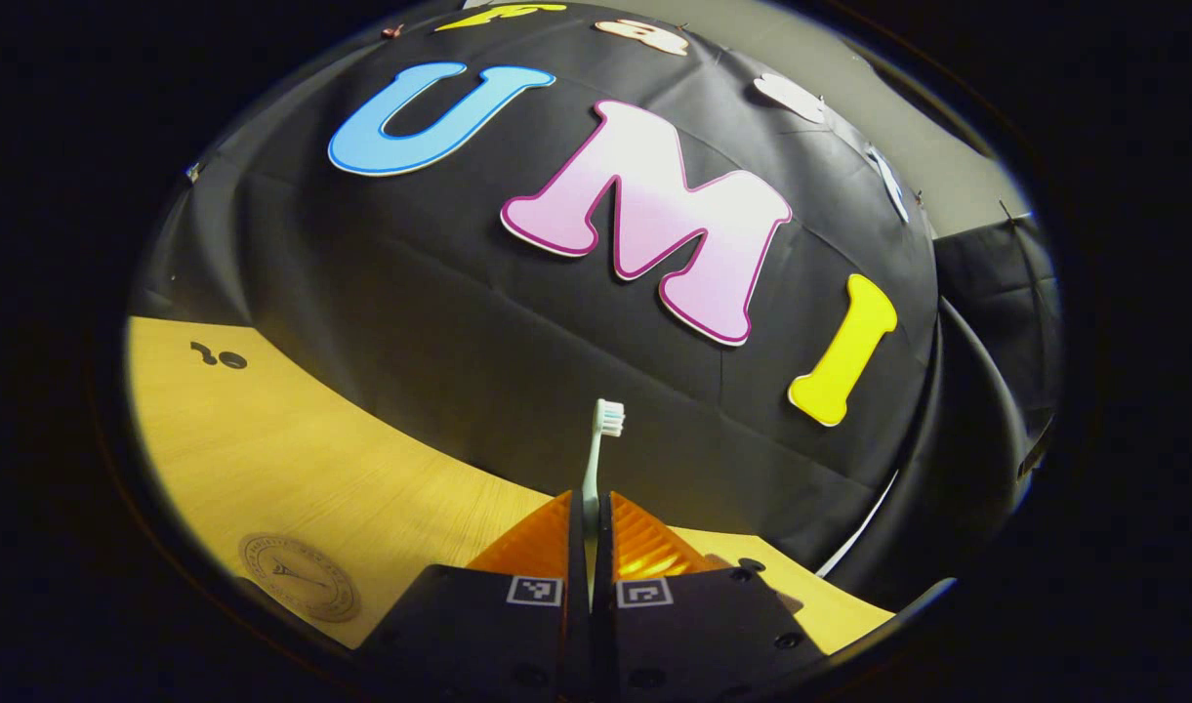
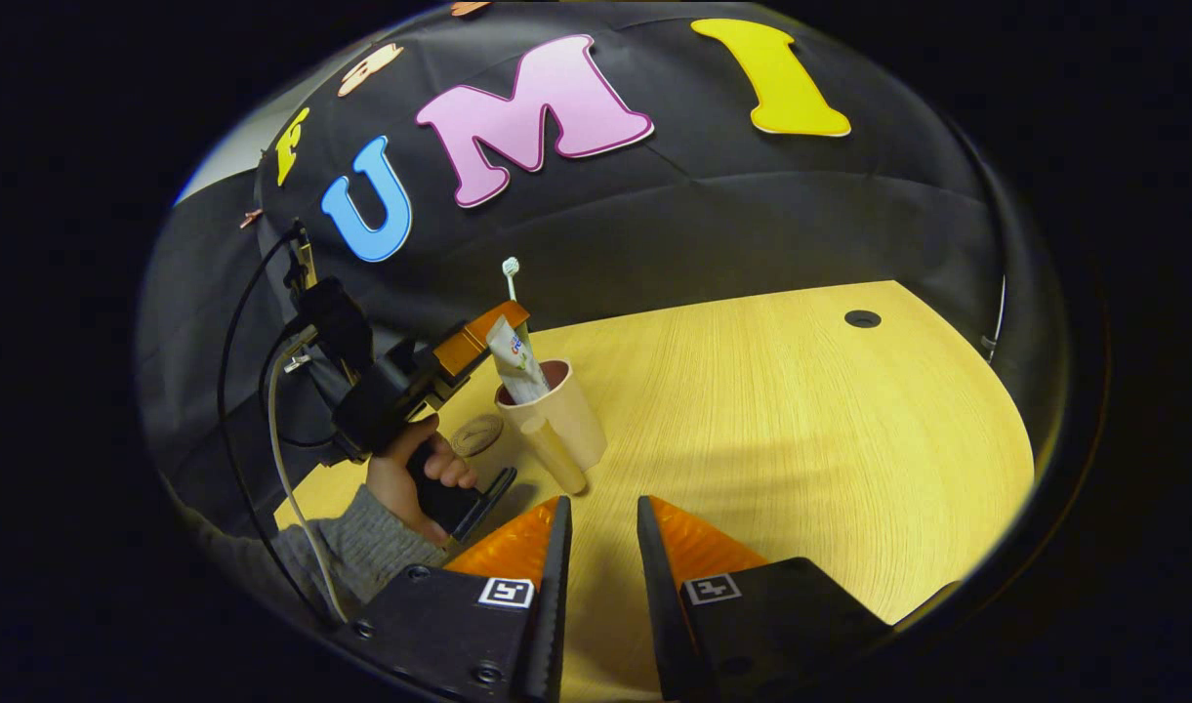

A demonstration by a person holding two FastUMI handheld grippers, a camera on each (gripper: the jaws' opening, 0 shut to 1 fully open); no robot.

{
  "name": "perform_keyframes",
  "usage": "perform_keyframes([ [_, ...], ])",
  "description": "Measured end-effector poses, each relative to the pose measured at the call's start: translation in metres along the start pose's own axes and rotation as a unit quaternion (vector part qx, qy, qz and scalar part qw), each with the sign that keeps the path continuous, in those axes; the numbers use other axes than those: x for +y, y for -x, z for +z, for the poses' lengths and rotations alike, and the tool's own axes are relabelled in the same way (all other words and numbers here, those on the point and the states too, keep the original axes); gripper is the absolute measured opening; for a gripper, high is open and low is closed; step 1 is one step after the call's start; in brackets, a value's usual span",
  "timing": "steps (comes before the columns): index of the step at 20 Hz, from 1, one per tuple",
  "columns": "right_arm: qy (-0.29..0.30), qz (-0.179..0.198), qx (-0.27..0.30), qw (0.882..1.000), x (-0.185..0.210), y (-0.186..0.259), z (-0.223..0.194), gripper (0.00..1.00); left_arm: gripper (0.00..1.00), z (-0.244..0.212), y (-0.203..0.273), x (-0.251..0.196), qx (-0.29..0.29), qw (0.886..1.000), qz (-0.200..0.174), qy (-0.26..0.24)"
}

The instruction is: Put the toothbrush and toothpaste on the desktop into the cup, then pick up the cup and place it on the coaster on the desktop.

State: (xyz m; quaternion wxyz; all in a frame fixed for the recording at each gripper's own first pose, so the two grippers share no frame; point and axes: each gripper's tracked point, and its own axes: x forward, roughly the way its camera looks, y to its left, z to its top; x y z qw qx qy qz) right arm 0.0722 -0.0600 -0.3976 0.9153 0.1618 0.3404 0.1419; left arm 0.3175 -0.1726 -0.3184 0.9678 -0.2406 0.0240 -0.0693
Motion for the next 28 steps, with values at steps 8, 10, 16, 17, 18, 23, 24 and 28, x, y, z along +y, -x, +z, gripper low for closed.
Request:
perform_keyframes([
  [8,0.002,0.001,-0.003,1.000,0.014,0.001,0.001,0.41,0.14,-0.015,0.029,0.001,0.036,0.999,-0.030,0.020],
  [10,0.003,0.001,-0.003,1.000,0.017,0.002,0.002,0.41,0.17,-0.017,0.040,0.001,0.044,0.998,-0.035,0.019],
  [16,0.023,-0.002,0.005,1.000,0.018,0.003,0.022,0.39,0.37,-0.018,0.100,0.006,0.093,0.995,-0.040,-0.013],
  [17,0.028,-0.004,0.009,1.000,0.016,0.001,0.027,0.50,0.54,-0.017,0.117,0.009,0.105,0.994,-0.038,-0.022],
  [18,0.035,-0.005,0.014,0.999,0.016,-0.001,0.032,0.53,0.55,-0.012,0.130,0.012,0.111,0.993,-0.034,-0.030],
  [23,0.066,0.024,0.079,0.994,0.028,-0.022,0.032,0.65,0.74,0.002,0.198,0.029,0.148,0.987,-0.005,-0.062],
  [24,0.075,0.029,0.095,0.992,0.031,-0.027,0.028,0.68,0.84,0.005,0.210,0.029,0.150,0.986,-0.001,-0.065],
  [28,0.105,0.042,0.143,0.983,0.044,-0.044,0.019,0.77,0.81,0.012,0.247,0.038,0.162,0.984,0.034,-0.073],
])
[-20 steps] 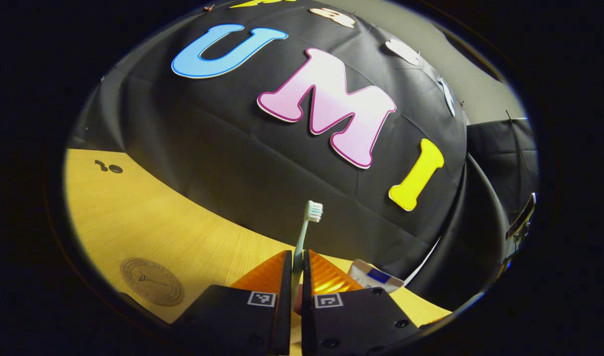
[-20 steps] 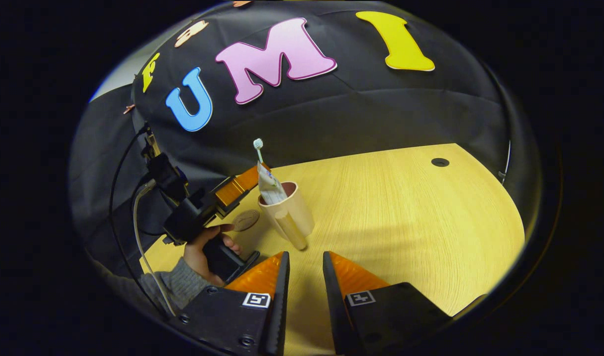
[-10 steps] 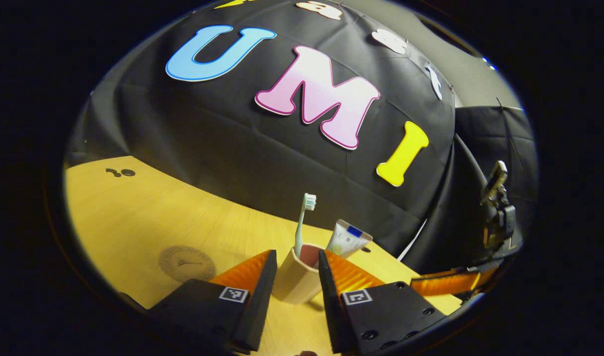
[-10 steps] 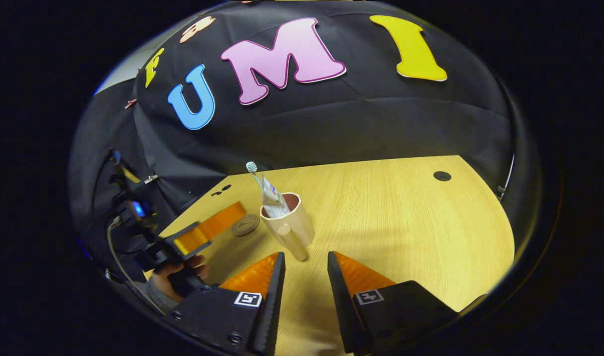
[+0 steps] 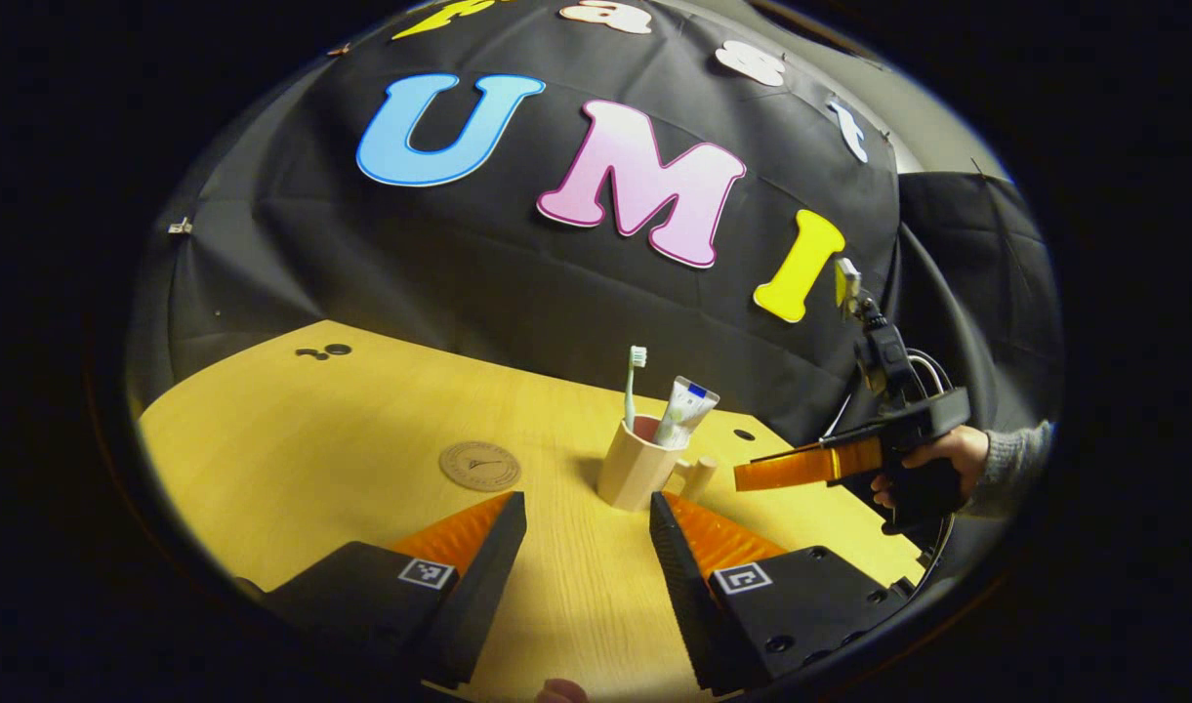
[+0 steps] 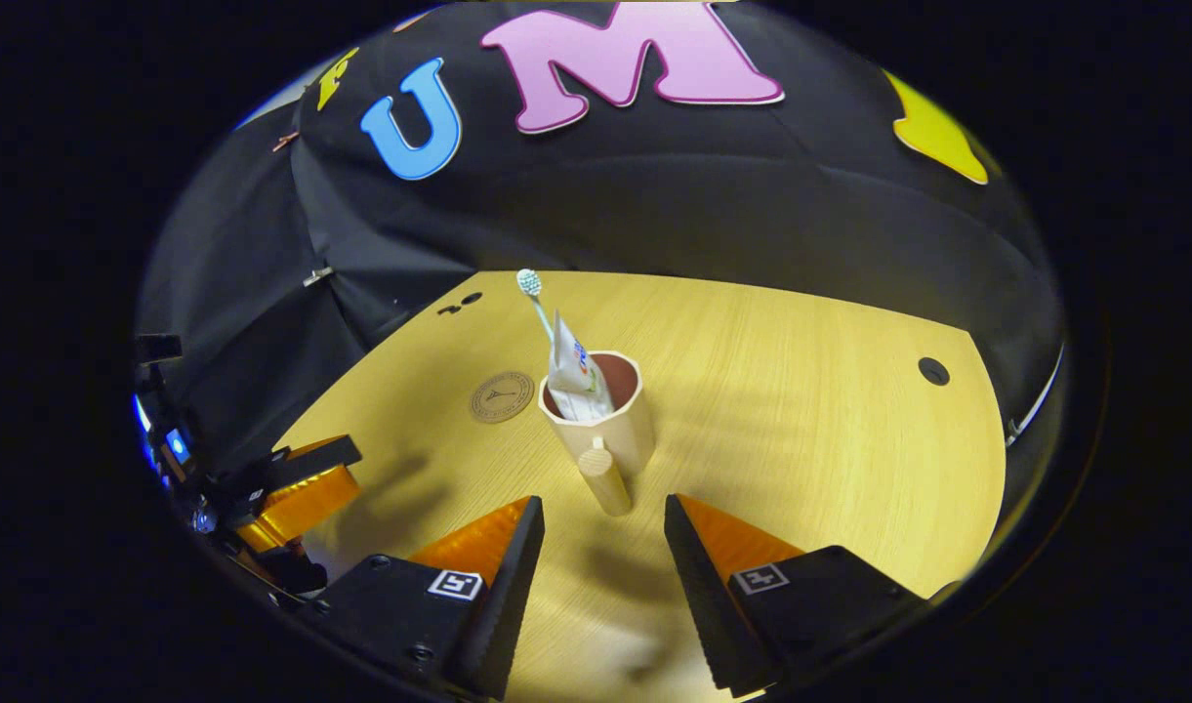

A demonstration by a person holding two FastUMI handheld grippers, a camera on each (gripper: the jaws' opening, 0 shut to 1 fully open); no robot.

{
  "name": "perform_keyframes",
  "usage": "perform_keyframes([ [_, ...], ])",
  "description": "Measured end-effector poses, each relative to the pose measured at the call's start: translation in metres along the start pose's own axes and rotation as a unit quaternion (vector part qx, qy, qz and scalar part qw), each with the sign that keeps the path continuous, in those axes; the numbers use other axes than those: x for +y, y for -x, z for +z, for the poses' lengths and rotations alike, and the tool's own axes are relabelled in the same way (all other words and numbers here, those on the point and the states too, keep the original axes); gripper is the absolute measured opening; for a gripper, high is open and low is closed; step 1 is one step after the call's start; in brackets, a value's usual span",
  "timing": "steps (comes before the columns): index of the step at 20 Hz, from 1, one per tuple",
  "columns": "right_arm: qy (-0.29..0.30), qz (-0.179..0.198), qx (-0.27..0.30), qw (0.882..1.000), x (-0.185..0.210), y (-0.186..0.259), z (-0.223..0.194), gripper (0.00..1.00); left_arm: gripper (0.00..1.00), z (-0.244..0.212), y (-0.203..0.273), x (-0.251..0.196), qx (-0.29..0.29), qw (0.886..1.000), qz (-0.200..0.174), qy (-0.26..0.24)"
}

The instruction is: Put the toothbrush and toothpaste on the desktop into the cup, then pick up the cup and place it on the coaster on the desktop.

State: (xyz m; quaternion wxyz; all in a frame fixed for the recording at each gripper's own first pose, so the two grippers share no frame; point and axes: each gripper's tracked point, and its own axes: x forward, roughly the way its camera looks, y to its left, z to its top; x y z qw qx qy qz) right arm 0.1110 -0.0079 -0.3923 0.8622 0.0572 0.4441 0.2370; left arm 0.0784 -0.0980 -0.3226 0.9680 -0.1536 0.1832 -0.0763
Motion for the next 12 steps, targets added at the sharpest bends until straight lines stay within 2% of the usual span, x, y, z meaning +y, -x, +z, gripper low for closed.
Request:
perform_keyframes([
  [3,0.030,0.013,0.031,0.999,0.009,-0.018,0.001,0.80,0.82,0.000,0.022,0.005,0.004,1.000,0.019,0.019],
  [5,0.054,0.006,0.053,0.997,0.008,-0.032,-0.001,0.87,0.82,0.001,0.033,0.011,0.004,0.999,0.033,0.034],
  [12,0.057,-0.011,0.130,0.990,-0.002,-0.073,-0.014,0.87,0.82,-0.021,0.064,0.042,0.020,0.995,0.086,0.054],
])
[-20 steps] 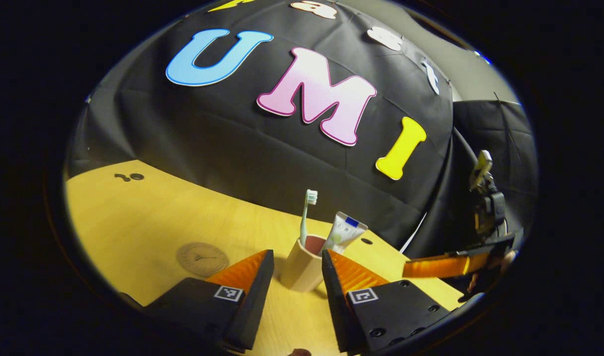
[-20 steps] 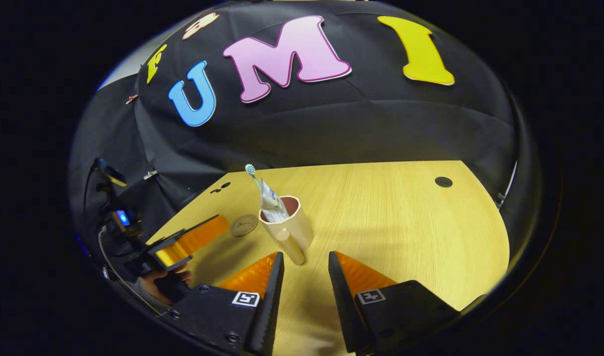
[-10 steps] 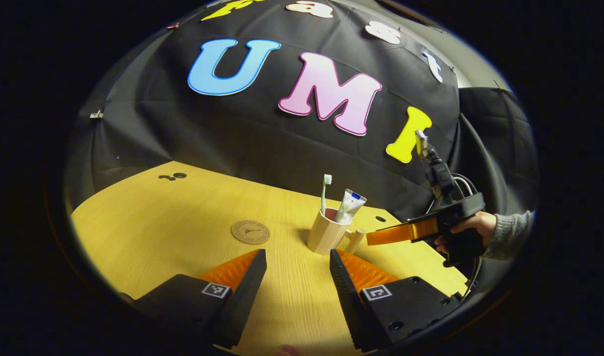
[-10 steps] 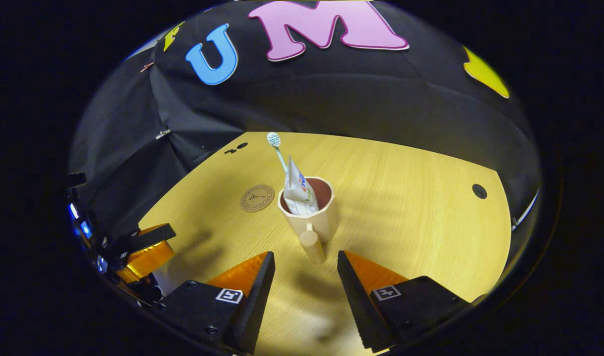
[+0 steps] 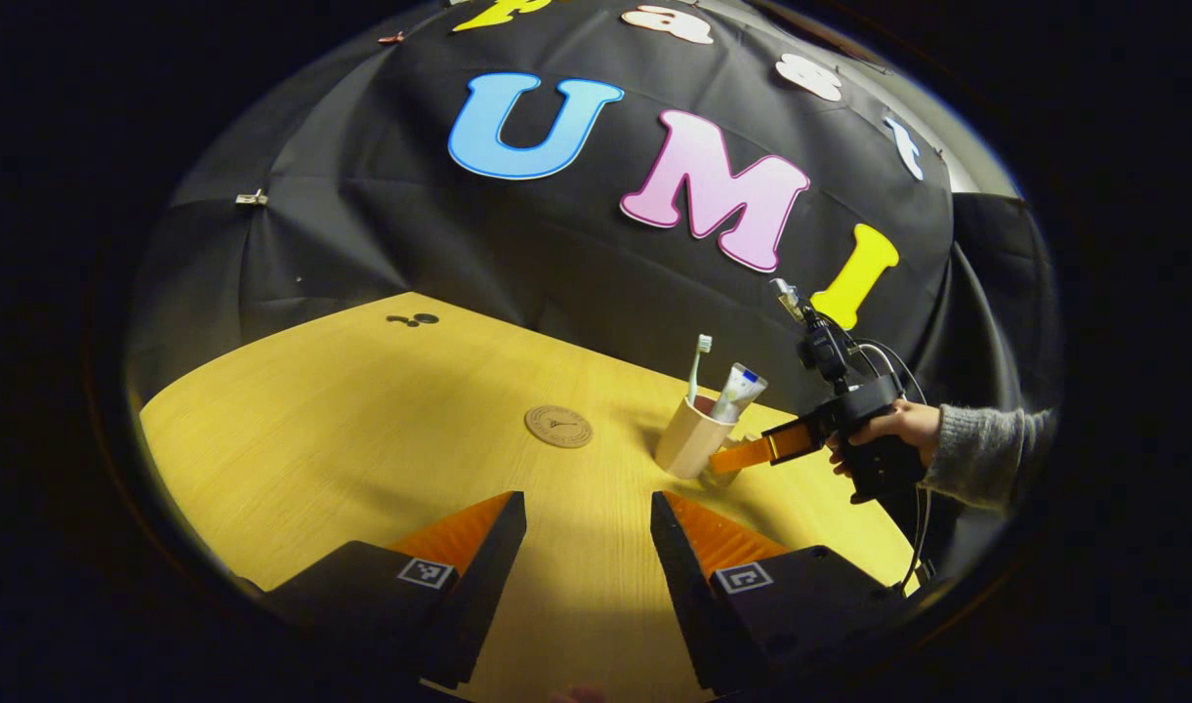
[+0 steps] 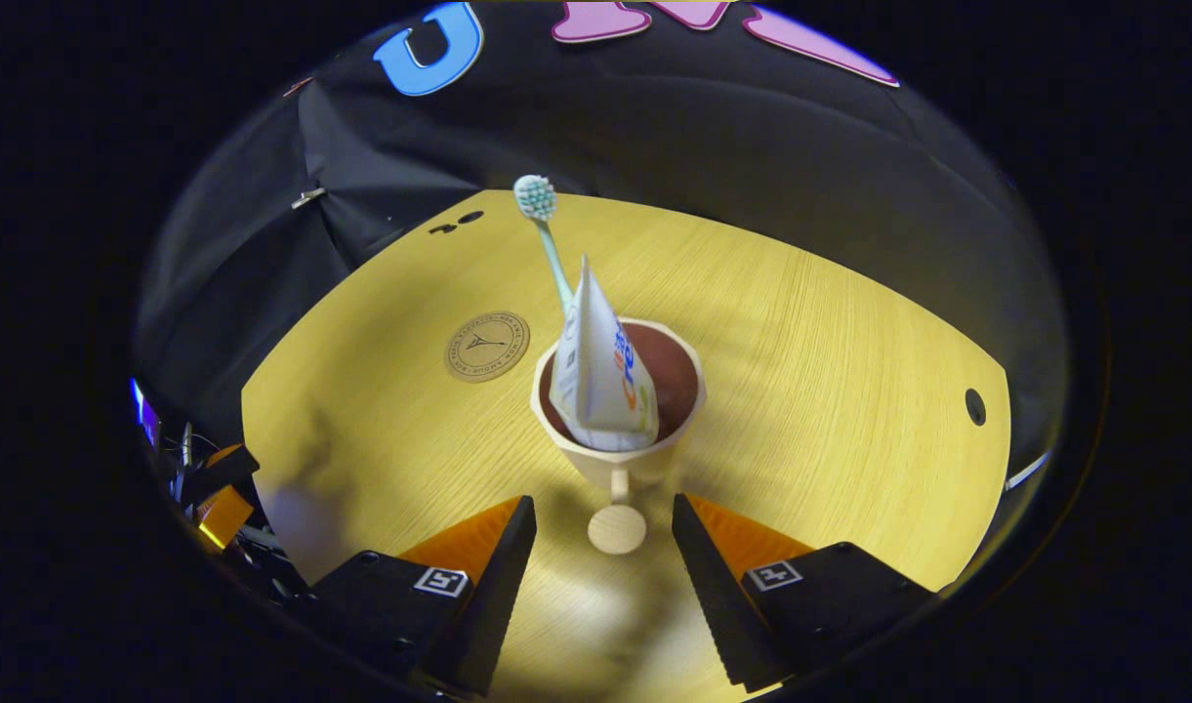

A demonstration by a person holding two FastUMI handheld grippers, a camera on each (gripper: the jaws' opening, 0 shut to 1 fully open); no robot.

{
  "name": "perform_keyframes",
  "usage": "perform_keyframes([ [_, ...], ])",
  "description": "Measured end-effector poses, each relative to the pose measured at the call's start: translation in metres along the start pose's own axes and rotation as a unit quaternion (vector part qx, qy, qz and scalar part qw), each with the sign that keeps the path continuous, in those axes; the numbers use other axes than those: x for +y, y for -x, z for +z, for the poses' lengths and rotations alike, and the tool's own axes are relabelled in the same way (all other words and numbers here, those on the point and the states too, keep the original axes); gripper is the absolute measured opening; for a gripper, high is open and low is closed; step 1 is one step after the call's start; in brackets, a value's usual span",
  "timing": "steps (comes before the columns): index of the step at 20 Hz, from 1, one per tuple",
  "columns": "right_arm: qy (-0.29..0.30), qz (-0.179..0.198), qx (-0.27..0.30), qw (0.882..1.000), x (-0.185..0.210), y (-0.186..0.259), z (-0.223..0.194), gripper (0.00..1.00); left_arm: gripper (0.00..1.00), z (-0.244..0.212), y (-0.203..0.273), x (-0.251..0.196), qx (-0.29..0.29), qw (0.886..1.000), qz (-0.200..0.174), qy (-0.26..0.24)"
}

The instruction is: Put the toothbrush and toothpaste on the desktop into the cup, then pick up the cup and place it on the coaster on the desktop.

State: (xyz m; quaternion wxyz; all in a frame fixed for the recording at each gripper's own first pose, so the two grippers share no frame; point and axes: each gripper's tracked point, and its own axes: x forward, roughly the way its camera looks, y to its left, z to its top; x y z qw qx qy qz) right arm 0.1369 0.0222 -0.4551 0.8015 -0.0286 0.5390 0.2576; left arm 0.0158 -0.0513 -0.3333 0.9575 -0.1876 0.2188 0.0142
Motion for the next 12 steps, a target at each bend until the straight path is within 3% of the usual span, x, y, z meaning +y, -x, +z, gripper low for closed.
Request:
perform_keyframes([
  [1,-0.002,-0.002,0.011,1.000,0.000,-0.007,-0.001,0.78,0.82,-0.001,0.002,0.005,0.000,1.000,0.008,0.005],
  [2,-0.004,0.000,0.013,1.000,0.001,-0.012,0.002,0.87,0.82,-0.003,0.005,0.009,-0.001,1.000,0.015,0.012],
  [5,0.001,-0.019,0.026,0.999,-0.008,-0.021,0.004,0.79,0.82,-0.006,0.009,0.018,0.001,0.999,0.031,0.031],
  [7,-0.003,-0.022,0.034,0.999,-0.012,-0.021,0.003,0.54,0.82,-0.010,0.009,0.025,0.004,0.999,0.037,0.037],
  [12,0.035,-0.034,0.043,0.998,-0.012,-0.026,-0.004,0.36,0.82,-0.010,0.006,0.034,0.007,0.998,0.044,0.043],
])
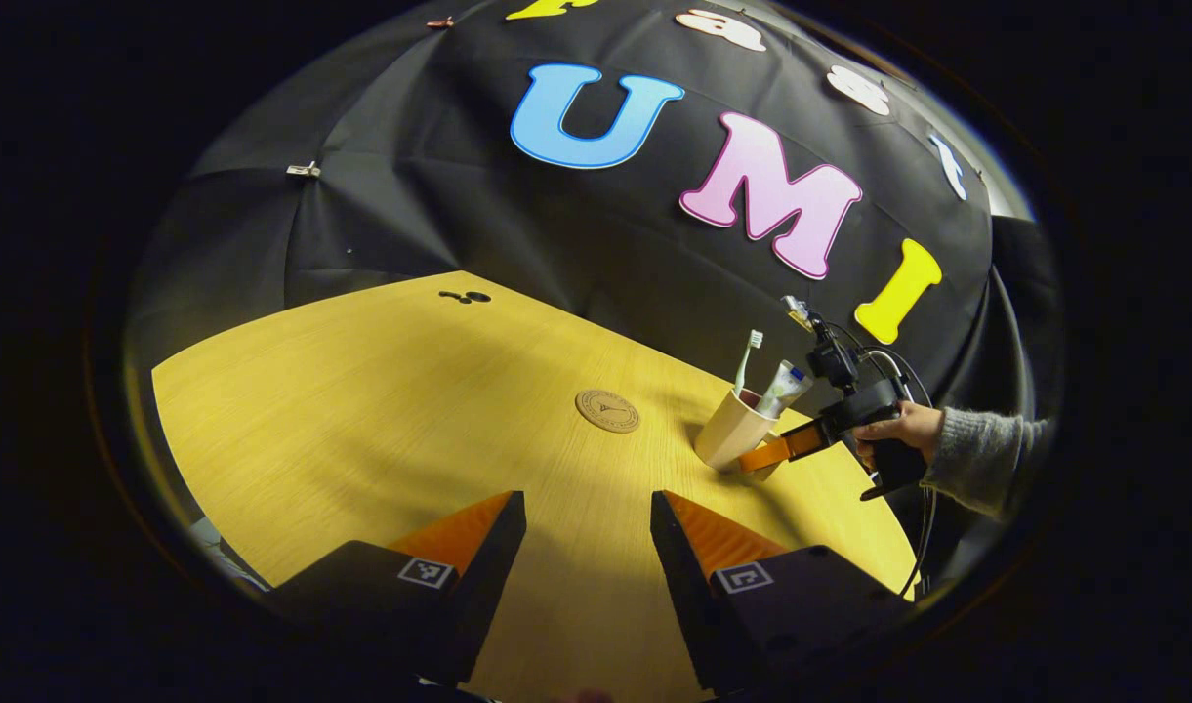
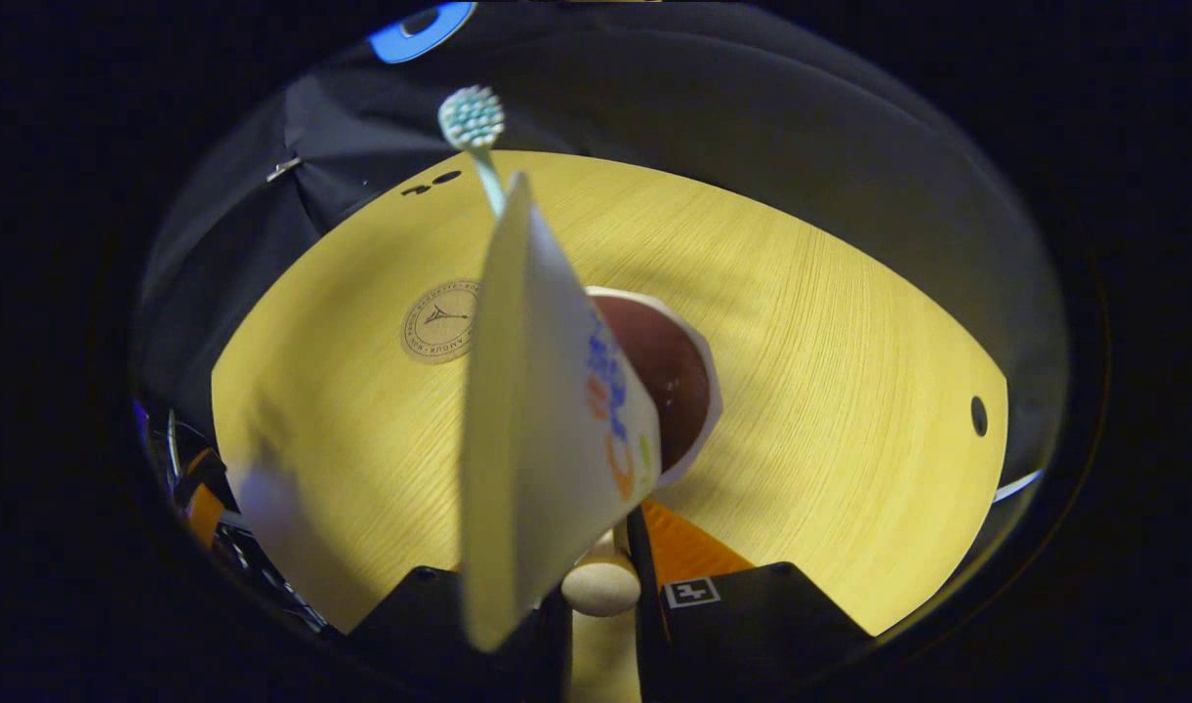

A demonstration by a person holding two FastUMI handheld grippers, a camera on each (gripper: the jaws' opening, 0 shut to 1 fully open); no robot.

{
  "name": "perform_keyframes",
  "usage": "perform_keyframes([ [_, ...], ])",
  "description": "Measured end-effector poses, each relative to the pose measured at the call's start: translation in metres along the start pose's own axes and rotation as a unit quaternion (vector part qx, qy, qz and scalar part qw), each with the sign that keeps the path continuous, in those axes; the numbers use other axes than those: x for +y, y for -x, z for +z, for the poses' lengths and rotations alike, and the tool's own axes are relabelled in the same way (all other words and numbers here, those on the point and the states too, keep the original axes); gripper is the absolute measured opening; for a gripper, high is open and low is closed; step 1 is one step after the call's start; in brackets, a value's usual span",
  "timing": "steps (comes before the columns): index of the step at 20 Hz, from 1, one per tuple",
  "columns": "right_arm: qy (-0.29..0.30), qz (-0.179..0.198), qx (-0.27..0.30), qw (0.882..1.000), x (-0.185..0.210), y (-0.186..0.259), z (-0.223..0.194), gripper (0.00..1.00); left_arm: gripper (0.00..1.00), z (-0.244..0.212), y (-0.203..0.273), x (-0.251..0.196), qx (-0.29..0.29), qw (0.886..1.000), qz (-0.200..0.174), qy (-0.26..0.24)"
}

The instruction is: Put the toothbrush and toothpaste on the desktop into the cup, then pick up the cup and place it on the coaster on the desktop.

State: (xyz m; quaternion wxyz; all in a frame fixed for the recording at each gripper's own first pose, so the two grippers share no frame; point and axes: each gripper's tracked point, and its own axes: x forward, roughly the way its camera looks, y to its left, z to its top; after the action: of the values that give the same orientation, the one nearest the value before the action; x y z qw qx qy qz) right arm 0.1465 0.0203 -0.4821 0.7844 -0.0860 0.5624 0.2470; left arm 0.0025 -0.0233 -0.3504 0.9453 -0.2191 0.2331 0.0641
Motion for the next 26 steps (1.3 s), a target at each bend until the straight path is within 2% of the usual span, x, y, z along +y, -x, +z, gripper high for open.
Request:
perform_keyframes([
  [2,0.005,0.007,-0.008,1.000,0.002,0.004,0.002,0.33,0.82,0.002,0.000,0.000,0.001,1.000,-0.002,0.002],
  [9,-0.015,0.007,-0.046,0.999,0.010,0.009,0.011,0.32,0.82,0.007,0.003,0.003,0.006,1.000,-0.015,0.002],
  [13,-0.014,0.014,-0.076,0.997,0.028,0.027,0.036,0.33,0.82,0.016,0.003,0.007,0.006,1.000,-0.025,0.001],
  [21,-0.008,0.037,-0.088,0.995,0.090,0.002,0.094,0.32,0.82,0.020,0.019,0.030,0.024,0.999,-0.042,0.026],
  [22,-0.005,0.039,-0.085,0.996,0.094,0.000,0.099,0.27,0.82,0.018,0.020,0.032,0.026,0.998,-0.043,0.029],
  [26,0.006,0.038,-0.063,0.997,0.115,-0.023,0.108,0.27,0.82,0.019,0.024,0.043,0.031,0.998,-0.050,0.034],
])
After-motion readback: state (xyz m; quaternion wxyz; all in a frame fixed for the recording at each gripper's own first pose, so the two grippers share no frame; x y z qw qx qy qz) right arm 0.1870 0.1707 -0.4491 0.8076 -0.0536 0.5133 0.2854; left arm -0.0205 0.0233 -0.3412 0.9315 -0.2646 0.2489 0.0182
